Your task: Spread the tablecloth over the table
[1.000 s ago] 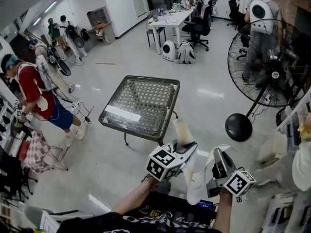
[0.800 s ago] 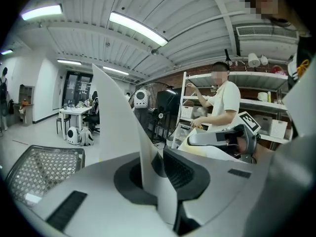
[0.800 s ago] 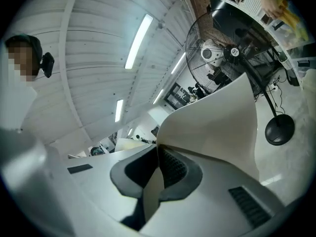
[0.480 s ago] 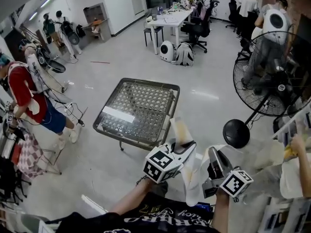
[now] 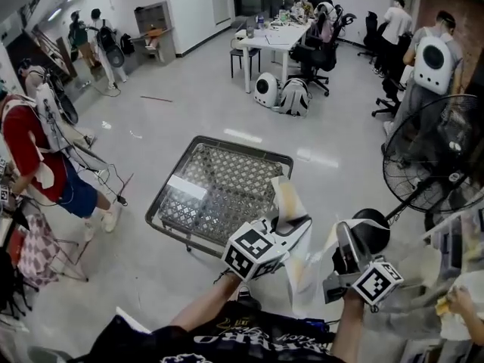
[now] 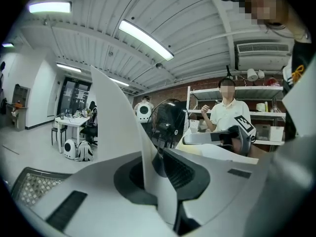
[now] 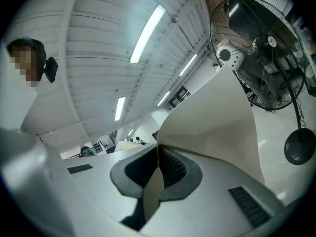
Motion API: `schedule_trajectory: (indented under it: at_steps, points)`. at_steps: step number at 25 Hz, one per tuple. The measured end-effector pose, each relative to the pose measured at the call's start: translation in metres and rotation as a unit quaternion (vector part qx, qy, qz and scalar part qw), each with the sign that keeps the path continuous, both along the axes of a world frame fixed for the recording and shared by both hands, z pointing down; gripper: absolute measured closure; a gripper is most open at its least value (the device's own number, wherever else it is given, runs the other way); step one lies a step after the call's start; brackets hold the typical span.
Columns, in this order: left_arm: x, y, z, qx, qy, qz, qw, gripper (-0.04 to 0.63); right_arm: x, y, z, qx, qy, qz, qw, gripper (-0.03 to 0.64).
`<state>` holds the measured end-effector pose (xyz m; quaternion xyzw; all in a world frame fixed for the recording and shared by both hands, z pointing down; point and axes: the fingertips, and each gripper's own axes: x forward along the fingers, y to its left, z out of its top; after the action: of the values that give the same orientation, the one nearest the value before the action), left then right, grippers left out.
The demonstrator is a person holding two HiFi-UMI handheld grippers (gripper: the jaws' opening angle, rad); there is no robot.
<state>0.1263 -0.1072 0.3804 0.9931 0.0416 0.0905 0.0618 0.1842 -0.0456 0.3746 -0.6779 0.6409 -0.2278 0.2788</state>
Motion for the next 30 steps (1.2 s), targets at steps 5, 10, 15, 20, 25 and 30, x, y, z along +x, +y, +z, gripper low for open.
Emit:
schedule_trajectory:
  at_steps: [5, 10, 15, 20, 25, 30]
  points:
    - [0.001, -0.067, -0.005, 0.005, 0.011, 0.002, 0.9999, 0.546, 0.010, -0.062, -0.022, 0.004, 0.033, 0.025, 0.999, 0.595]
    - [0.034, -0.117, -0.007, 0.010, 0.008, 0.023, 0.9997, 0.546, 0.030, -0.122, -0.034, 0.000, 0.058, 0.025, 0.998, 0.595]
    - [0.076, -0.150, -0.008, 0.011, 0.008, 0.027, 0.9995, 0.546, 0.068, -0.164, -0.037, -0.007, 0.059, 0.024, 0.998, 0.595]
    - [0.118, -0.206, -0.007, 0.001, 0.018, -0.020, 0.9996, 0.545, 0.123, -0.214, -0.042, 0.011, 0.059, 0.001, 0.998, 0.595]
    - [0.160, -0.281, -0.018, -0.003, 0.030, -0.091, 0.9954, 0.541, 0.176, -0.279, -0.054, 0.025, 0.073, -0.046, 0.996, 0.595]
    - [0.196, -0.357, -0.042, 0.024, 0.049, -0.156, 0.9863, 0.537, 0.226, -0.334, -0.081, 0.073, 0.075, -0.082, 0.991, 0.597]
